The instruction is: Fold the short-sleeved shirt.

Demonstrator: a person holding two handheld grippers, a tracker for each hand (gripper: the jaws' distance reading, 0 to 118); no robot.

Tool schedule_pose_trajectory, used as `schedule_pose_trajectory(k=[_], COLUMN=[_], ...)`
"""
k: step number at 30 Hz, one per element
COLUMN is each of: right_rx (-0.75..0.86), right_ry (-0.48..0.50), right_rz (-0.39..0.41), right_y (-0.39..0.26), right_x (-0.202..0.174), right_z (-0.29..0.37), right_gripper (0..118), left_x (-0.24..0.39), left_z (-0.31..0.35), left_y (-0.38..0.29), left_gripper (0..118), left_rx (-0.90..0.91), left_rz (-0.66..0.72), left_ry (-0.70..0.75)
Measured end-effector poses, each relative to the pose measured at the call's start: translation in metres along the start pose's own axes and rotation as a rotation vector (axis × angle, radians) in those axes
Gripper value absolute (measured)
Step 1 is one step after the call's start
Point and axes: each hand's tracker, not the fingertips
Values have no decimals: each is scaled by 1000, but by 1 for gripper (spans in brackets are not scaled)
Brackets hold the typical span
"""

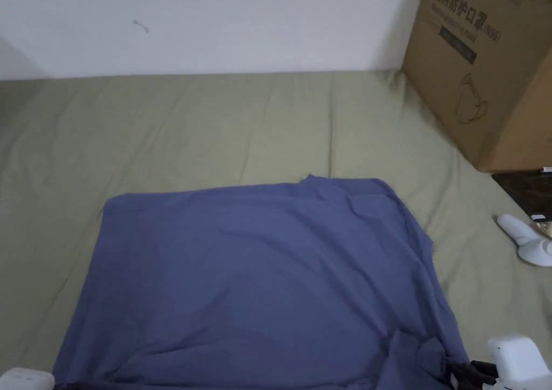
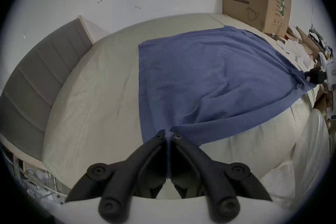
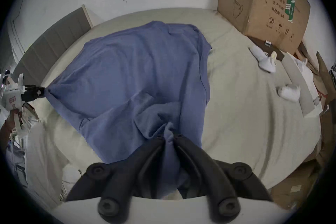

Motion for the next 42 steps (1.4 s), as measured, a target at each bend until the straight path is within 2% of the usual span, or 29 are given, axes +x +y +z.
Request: schedule_pose_trajectory(k=[5, 6, 7, 8, 9, 10, 11, 12, 13, 20, 21, 22, 23, 24, 25, 26, 27, 28, 29, 30, 37, 41, 42], right_rx=[-25, -26, -25, -10, 3, 14, 12, 89, 148, 543, 543, 531, 554, 584, 602, 603, 622, 578, 563, 580, 562, 532, 524], right_ry=[10, 8, 4, -14, -20, -46, -38, -52, -21, -137, -121, -127, -146, -163, -220, -289, -254, -149, -146, -173, -160, -145, -137], right_rz=[-23, -26, -29, -36, -43, -53, -54, -64, -91, -147, -145, -149, -141, -118, -97, -113, -128, -136, -154, -139, -143, -128, -128], right_y=[-18, -19, -18, -17, -17, -16, -16, -20, -22, -31, -33, -35, -40, -42, -45, -46, -44, -41, -40, -40, -52, -51, -50], right_x=[0, 0, -1, -3, -4, -5, -7, -8, -10, -59, -62, -67, -72, -78, -84, -87, -89, -88, -91, -95, -88, -94, -94], right_z=[7, 7, 6, 7, 11, 16, 24, 46, 61, 155, 163, 169, 174, 178, 181, 178, 191, 195, 199, 203, 193, 183, 182], right_gripper=[4, 7, 30, 43, 59, 93, 118, 116, 116, 116, 115, 109, 89, 6, 0, 0, 0, 0, 0, 0, 0, 0, 0], left_x=[6, 7, 6, 3, 1, 0, -4, -9, -12, -4, 1, 2, 7, 12, 15, 23, 11, 12, 20, 22, -4, -23, -20], left_z=[8, 7, 6, 6, 8, 12, 28, 48, 66, 184, 194, 197, 199, 202, 199, 199, 202, 202, 201, 197, 133, 70, 56], left_y=[-11, -12, -11, -9, -9, -8, -8, -2, 4, 17, 17, 17, 15, 13, 10, 5, 19, 22, 24, 12, -12, -9, -9], left_gripper=[2, 20, 63, 63, 82, 113, 116, 109, 109, 113, 107, 87, 46, 0, 0, 0, 0, 0, 0, 0, 0, 0, 2], left_rx=[-51, -54, -76, -92, -92, -104, -125, -59, -29, 312, 338, 337, 338, 352, 369, 376, 330, 292, 323, 318, 57, -116, -146], left_rz=[-41, -41, -34, -10, 2, 10, 21, 33, 46, 187, 198, 193, 182, 151, 161, 164, 193, 203, 178, 132, 104, 230, 245], left_ry=[-3, -11, -33, -52, -61, -52, -23, -60, -19, 81, 100, 137, 164, 180, 211, 243, 119, 76, 122, 158, 69, -99, -99])
